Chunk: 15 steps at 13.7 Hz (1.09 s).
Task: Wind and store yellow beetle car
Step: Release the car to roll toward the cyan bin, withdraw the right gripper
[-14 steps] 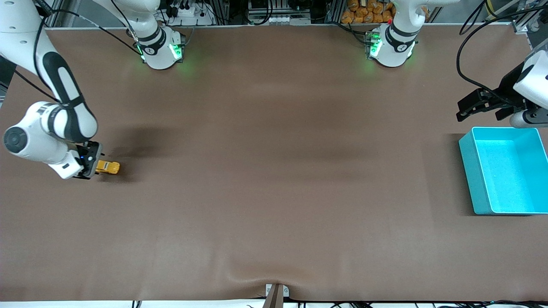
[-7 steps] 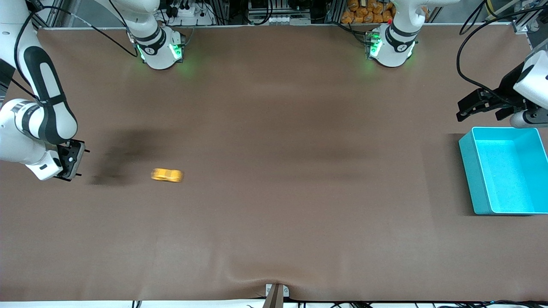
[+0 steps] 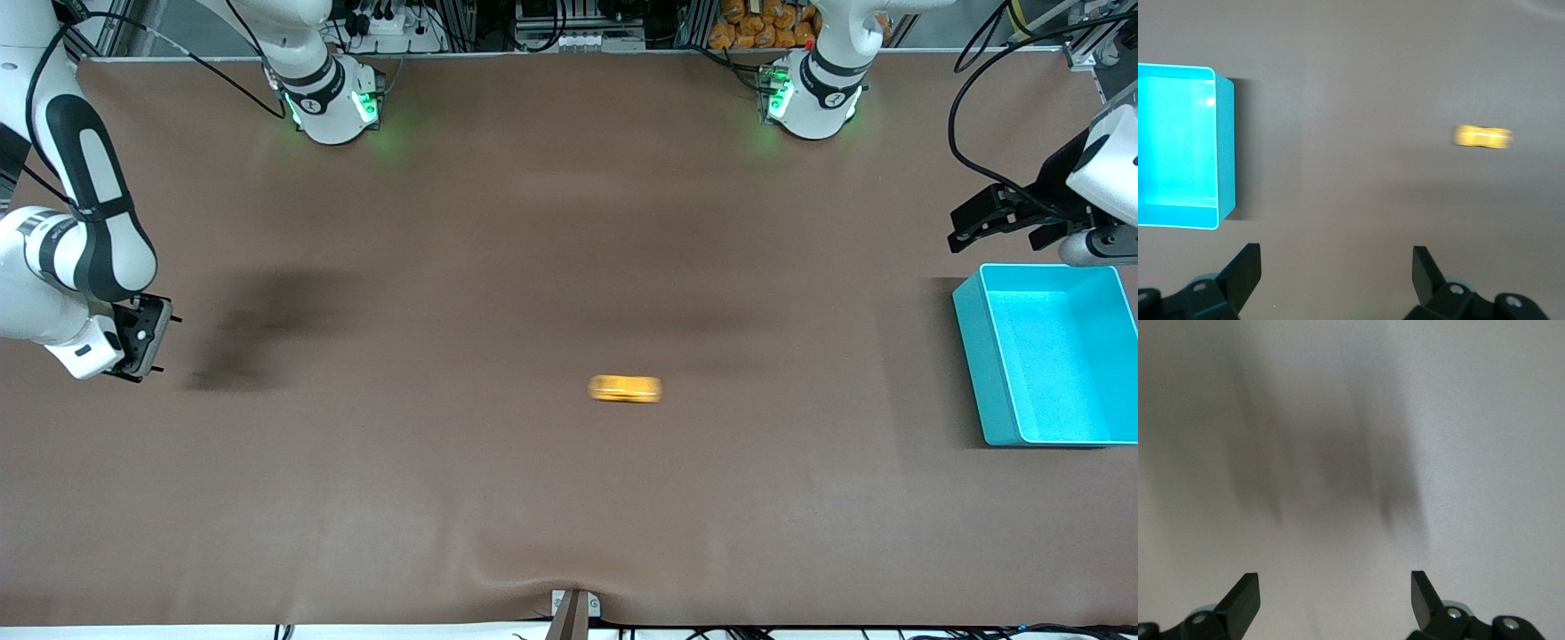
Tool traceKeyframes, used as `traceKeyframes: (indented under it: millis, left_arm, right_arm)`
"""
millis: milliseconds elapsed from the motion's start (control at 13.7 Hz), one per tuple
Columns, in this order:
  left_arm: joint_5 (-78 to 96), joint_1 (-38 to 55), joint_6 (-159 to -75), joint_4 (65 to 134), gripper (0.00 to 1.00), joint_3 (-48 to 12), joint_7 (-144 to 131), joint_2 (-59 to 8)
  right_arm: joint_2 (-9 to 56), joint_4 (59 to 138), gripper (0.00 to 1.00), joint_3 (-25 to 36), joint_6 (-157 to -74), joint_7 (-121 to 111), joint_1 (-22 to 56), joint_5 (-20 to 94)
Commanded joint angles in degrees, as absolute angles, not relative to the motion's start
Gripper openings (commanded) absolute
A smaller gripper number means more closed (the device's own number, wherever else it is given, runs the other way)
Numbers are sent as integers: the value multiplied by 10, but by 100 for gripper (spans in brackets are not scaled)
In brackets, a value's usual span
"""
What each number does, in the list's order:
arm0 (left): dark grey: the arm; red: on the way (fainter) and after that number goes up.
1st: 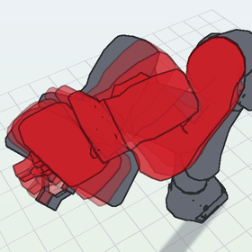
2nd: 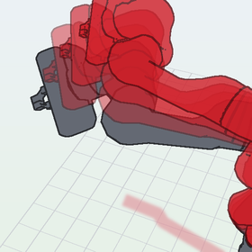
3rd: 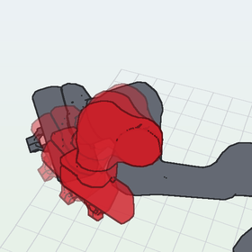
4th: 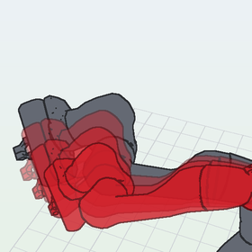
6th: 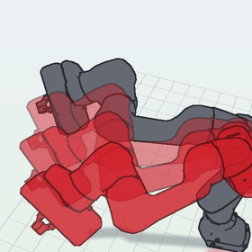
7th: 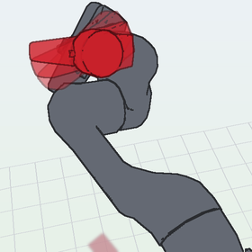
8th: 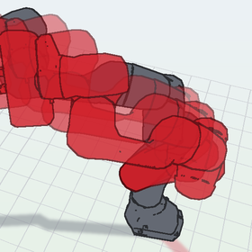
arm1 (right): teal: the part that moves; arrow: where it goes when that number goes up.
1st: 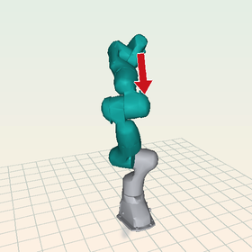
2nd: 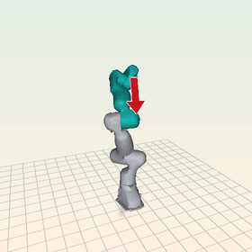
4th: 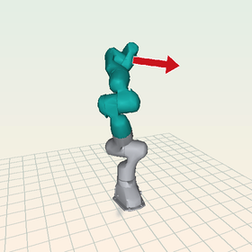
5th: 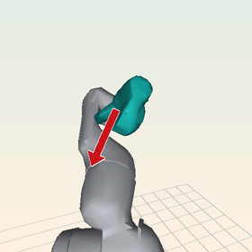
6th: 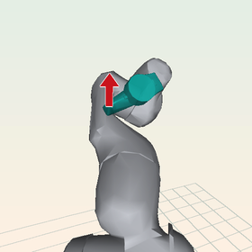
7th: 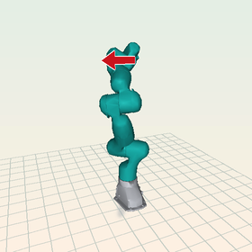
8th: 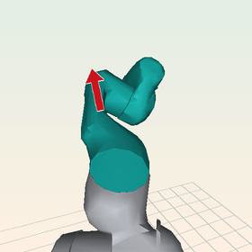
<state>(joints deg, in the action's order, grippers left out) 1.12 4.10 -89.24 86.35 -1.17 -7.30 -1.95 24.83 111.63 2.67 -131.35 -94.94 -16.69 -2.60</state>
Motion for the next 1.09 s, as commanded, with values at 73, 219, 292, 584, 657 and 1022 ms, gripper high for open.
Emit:
traceKeyframes:
  millis: [73,219,292,584,657,1022]
  left_arm:
    - [25,38,-893,863,100,-11,-66,-18]
    - [25,38,-893,863,100,-11,-66,-18]
    - [25,38,-893,863,100,-11,-66,-18]
    - [21,38,-894,862,100,-10,-68,-26]
    - [20,38,-895,862,100,-10,-73,-31]
    - [25,-12,-896,862,100,-6,-69,-68]
  right_arm:
    - [241,1096,100,19,-1306,-954,-171,-25]
    - [241,1074,100,16,-1300,-954,-171,-25]
    - [241,1057,100,16,-1283,-954,-171,-25]
    - [242,991,100,12,-1230,-950,-171,-12]
    - [243,977,100,12,-1230,-947,-171,-11]
    - [241,917,100,14,-1195,-896,-172,120]
